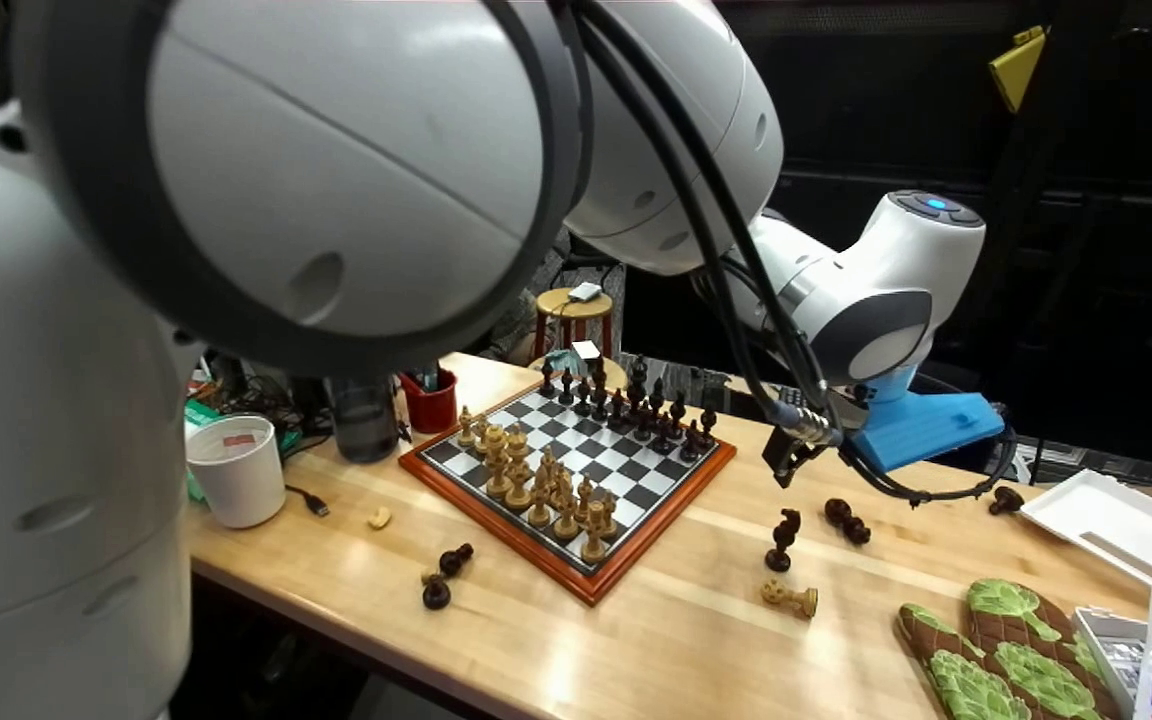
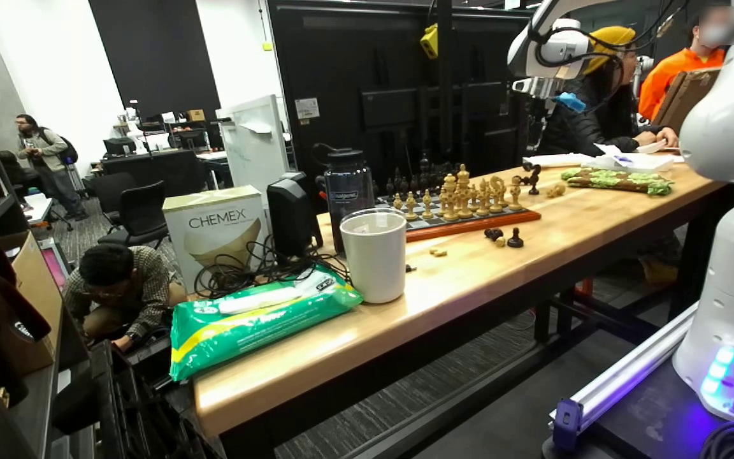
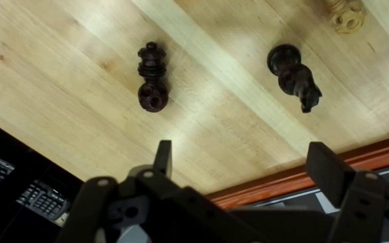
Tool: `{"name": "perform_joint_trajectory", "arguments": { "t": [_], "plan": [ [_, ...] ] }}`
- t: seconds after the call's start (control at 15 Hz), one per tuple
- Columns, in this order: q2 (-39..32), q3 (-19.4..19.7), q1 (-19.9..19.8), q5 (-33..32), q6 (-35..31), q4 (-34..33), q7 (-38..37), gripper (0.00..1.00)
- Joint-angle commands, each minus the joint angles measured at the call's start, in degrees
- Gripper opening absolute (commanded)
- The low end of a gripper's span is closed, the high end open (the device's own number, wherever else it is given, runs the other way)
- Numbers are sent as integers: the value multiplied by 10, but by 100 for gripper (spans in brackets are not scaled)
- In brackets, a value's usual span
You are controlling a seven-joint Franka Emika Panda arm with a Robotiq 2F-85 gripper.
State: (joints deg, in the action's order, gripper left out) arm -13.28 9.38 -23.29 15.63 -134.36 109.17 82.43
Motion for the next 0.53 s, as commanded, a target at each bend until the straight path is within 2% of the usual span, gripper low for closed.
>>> {"name": "perform_joint_trajectory", "arguments": {
  "t": [0.0,0.47],
  "plan": [
    [21,18,24,-23,-39,43,-108,100],
    [38,32,51,-133,5,58,-334,100]
  ]
}}
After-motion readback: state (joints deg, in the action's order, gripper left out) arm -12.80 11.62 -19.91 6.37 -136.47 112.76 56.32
